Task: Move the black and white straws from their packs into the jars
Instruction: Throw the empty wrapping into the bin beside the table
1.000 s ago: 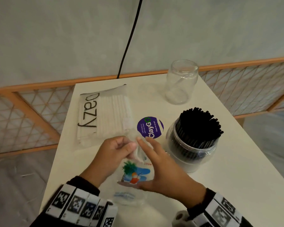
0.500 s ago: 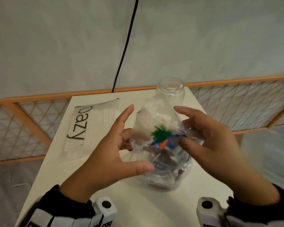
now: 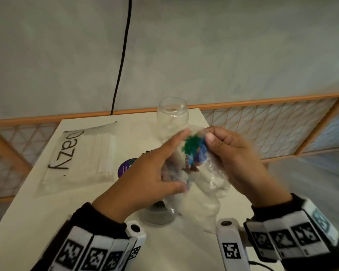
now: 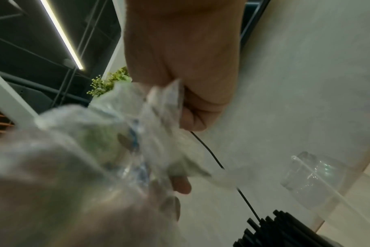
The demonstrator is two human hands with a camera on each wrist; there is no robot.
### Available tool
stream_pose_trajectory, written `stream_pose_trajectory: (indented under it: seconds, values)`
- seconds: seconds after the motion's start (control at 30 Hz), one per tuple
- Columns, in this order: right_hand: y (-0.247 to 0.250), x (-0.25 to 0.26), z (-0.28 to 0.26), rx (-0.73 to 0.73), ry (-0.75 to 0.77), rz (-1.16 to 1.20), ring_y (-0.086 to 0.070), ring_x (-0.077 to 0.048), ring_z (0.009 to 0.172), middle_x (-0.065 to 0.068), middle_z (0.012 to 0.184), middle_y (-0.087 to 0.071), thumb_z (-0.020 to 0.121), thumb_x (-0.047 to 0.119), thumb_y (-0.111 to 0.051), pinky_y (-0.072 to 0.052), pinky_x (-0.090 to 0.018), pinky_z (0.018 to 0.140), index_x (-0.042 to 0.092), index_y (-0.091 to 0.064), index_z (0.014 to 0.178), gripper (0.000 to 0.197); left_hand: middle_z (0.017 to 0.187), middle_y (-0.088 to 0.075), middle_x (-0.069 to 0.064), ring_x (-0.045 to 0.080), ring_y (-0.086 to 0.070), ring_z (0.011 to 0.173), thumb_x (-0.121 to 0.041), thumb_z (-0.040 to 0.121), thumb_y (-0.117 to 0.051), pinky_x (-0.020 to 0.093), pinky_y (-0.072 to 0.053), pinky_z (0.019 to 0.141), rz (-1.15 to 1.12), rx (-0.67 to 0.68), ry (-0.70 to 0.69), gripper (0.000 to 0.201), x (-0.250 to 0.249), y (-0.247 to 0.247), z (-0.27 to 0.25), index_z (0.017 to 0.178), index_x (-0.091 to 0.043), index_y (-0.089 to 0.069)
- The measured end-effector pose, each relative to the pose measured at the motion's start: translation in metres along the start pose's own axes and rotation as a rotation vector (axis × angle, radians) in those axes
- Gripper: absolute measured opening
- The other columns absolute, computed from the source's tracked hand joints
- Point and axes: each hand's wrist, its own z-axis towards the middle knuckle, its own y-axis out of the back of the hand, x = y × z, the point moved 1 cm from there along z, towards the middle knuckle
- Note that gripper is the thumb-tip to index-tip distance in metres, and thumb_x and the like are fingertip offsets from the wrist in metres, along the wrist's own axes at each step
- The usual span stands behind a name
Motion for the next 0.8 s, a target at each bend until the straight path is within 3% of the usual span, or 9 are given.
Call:
stream_pose_trajectory:
  seconds: [0.13,0.23,0.3,0.4,0.5,0.57,0.67,0.73,0.8]
  values:
    - [-0.005,0.006,-0.011,-0.026,0.028,-0.132,-0.051,-0.011,0.057,0.0,0.066,-0.059,0.082,0.034,-0.053,-0.042,-0.019,0.052,0.021,-0.061,0.076,0.016,0.092,-0.067,-0.013,0.001,-0.062,0.08,-0.035,0.068,-0.072,0.021,-0.052,0.077,0.048,-0.049,0.013,0.044,-0.007,-0.003,0.004,0.107,-0.046,-0.054]
    - [-0.003,0.008,-0.02,-0.036,0.109,-0.241,-0.06,-0.01,0.076,0.001,0.091,-0.062,0.072,0.06,-0.063,-0.05,-0.02,0.065,0.035,-0.059,0.093,0.034,0.07,-0.064,-0.008,0.009,-0.058,0.066,-0.022,0.073,-0.07,0.023,-0.047,0.065,0.061,-0.191,0.011,0.009,-0.007,-0.002,0.006,0.077,-0.026,-0.063]
    - [-0.002,0.01,-0.029,-0.004,0.154,-0.349,-0.058,-0.012,0.106,0.006,0.117,-0.054,0.058,0.076,-0.061,-0.05,-0.026,0.085,0.052,-0.05,0.108,0.056,0.058,-0.059,-0.002,0.018,-0.055,0.06,-0.02,0.075,-0.073,0.032,-0.048,0.061,0.03,-0.254,0.011,0.013,-0.005,-0.003,0.006,0.068,-0.014,-0.063]
    - [-0.008,0.01,-0.044,0.064,0.185,-0.711,-0.036,0.003,0.127,0.021,0.132,-0.035,0.056,0.074,-0.065,-0.036,-0.016,0.102,0.058,-0.034,0.123,0.076,0.057,-0.055,-0.001,0.015,-0.049,0.056,-0.025,0.077,-0.071,0.021,-0.038,0.053,-0.007,-0.257,-0.015,0.022,-0.005,-0.007,0.004,0.06,-0.019,-0.058]
    - [-0.005,-0.001,-0.057,-0.013,0.156,-0.778,-0.045,0.008,0.112,0.028,0.121,-0.045,0.078,0.033,-0.068,-0.037,-0.006,0.091,0.052,-0.042,0.116,0.05,0.077,-0.05,-0.005,0.008,-0.053,0.07,-0.018,0.077,-0.071,0.012,-0.039,0.062,-0.172,-0.179,-0.031,0.028,-0.008,-0.021,0.003,0.062,-0.034,-0.054]
    - [0.006,-0.01,-0.067,-0.134,0.1,-0.614,-0.059,0.0,0.087,0.021,0.098,-0.062,0.086,0.013,-0.063,-0.049,-0.014,0.073,0.044,-0.054,0.101,0.036,0.091,-0.049,-0.004,0.004,-0.055,0.079,-0.016,0.076,-0.074,0.006,-0.041,0.071,-0.301,-0.092,-0.031,0.025,-0.01,-0.034,0.004,0.071,-0.034,-0.057]
    - [0.022,-0.017,-0.082,-0.323,0.044,-0.435,-0.058,-0.002,0.057,0.012,0.067,-0.065,0.088,0.004,-0.057,-0.047,-0.017,0.051,0.03,-0.059,0.085,0.026,0.107,-0.061,-0.003,0.001,-0.062,0.095,-0.034,0.067,-0.071,0.02,-0.05,0.087,-0.448,0.125,-0.021,0.026,-0.015,-0.056,0.006,0.089,-0.034,-0.059]
    - [0.035,-0.019,-0.091,-0.434,0.044,-0.397,-0.055,-0.003,0.053,0.009,0.06,-0.064,0.087,0.004,-0.058,-0.045,-0.017,0.049,0.025,-0.059,0.08,0.022,0.108,-0.065,-0.004,0.012,-0.066,0.096,-0.029,0.065,-0.071,0.032,-0.054,0.085,-0.506,0.234,-0.017,0.043,-0.021,-0.073,0.009,0.101,-0.036,-0.05]
    - [0.052,-0.022,-0.097,-0.51,0.031,-0.369,-0.058,-0.012,0.061,0.001,0.065,-0.065,0.087,0.007,-0.06,-0.048,-0.028,0.057,0.022,-0.061,0.078,0.017,0.111,-0.065,-0.004,0.015,-0.068,0.09,-0.018,0.069,-0.067,0.033,-0.056,0.077,-0.535,0.248,-0.029,0.052,-0.028,-0.089,0.015,0.107,-0.044,-0.042]
